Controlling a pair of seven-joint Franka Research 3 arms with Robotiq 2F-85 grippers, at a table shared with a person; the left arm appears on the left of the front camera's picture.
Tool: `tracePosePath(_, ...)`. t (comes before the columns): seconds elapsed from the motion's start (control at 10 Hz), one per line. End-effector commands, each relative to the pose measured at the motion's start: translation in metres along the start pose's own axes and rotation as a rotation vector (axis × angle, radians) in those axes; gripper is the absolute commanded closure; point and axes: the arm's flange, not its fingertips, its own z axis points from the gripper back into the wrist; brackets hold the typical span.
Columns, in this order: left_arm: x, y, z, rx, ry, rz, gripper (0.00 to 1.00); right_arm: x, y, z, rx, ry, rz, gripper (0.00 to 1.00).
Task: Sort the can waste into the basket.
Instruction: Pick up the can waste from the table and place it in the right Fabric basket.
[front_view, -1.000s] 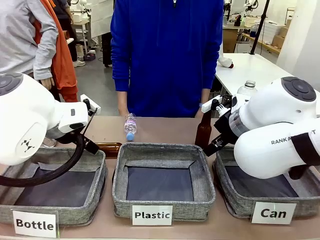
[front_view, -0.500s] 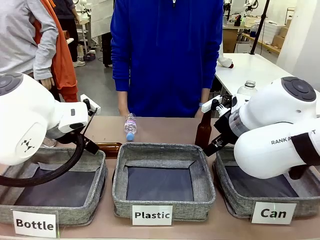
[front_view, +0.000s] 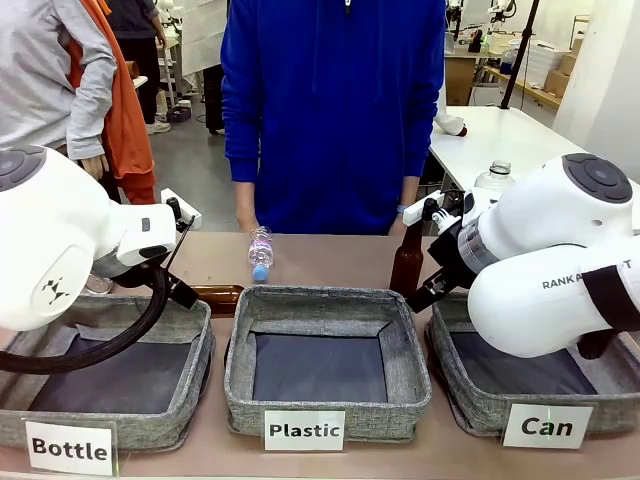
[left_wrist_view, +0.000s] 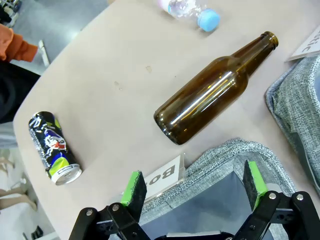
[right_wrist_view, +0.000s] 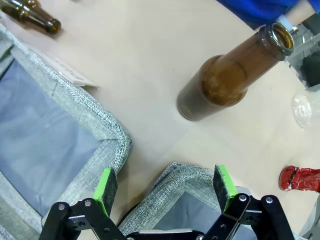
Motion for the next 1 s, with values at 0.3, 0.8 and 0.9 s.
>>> tracePosePath(0.3,0.001,-0.004,0.014,-0.065,0.027,-0.021,0.0,0.005,-0.001,0.014,-0.009,0.036,0.003,0.0)
tracePosePath(0.8,-0.038,0.0,0.202,-0.436,-0.221,-0.099,0.0,0.007,-0.014,0.199,0.219,0.029,-0.223,0.0)
tracePosePath(0.9,-0.065,0.025,0.22,-0.412,-0.283,-0.035,0.0,-0.011,-0.028,0.223,0.268,-0.025,-0.315,0.0)
